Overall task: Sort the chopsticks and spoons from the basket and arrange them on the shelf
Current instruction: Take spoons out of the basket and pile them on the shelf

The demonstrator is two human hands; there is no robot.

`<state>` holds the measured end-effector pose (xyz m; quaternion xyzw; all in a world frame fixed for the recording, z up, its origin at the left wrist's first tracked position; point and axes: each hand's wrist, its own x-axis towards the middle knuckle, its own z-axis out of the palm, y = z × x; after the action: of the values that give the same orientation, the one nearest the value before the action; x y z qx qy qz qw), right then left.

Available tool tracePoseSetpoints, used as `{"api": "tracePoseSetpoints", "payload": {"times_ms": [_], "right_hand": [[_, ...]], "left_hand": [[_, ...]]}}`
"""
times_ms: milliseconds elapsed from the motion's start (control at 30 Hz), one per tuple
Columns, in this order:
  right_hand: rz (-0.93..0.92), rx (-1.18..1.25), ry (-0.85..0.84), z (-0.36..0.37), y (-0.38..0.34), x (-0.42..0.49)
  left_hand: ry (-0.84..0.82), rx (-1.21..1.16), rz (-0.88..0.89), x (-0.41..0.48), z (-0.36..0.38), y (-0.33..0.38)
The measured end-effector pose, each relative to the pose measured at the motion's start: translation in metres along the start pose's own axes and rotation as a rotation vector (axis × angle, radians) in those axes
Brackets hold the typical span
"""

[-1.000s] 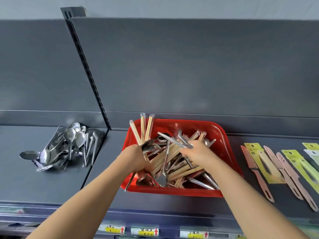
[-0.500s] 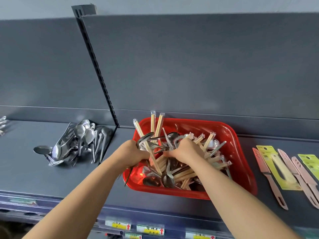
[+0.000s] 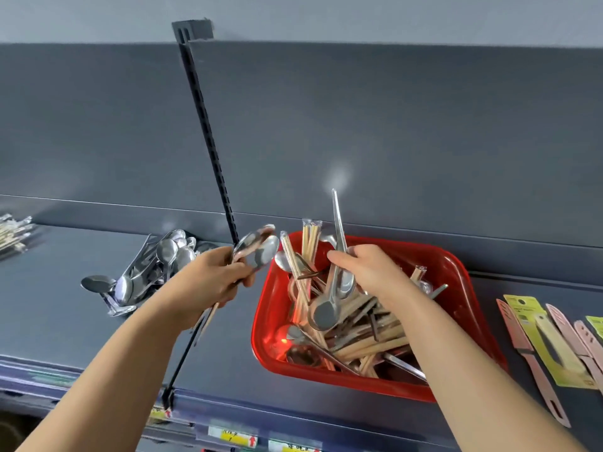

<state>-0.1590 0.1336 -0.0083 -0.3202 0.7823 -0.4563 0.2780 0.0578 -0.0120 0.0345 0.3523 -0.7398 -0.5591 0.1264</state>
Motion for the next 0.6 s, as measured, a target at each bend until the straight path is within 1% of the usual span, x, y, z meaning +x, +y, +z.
{"api": "tracePoseSetpoints", "payload": {"times_ms": [133, 233, 367, 467, 600], "right_hand": [[-0.085, 0.013, -0.024, 0.035, -0.034, 0.005], [-0.120, -0.003, -0.091, 0.073, -0.055, 0.012], [-0.117, -0.148, -0.129, 0.134, -0.074, 0.024], [-0.108, -0.234, -0.143, 0.184, -0.084, 0.036], [-0.053, -0.267, -0.117, 0.239, -0.084, 0.050]], "left_hand": [[0.167, 0.036, 0.026, 0.003, -0.035, -0.016], [0.237, 0.007, 0.003, 0.009, -0.065, -0.037], [0.335, 0.052, -0.074, 0.019, -0.111, -0.071], [0.380, 0.104, -0.097, 0.028, -0.141, -0.094], [0.407, 0.197, -0.118, 0.046, -0.169, -0.121]]}}
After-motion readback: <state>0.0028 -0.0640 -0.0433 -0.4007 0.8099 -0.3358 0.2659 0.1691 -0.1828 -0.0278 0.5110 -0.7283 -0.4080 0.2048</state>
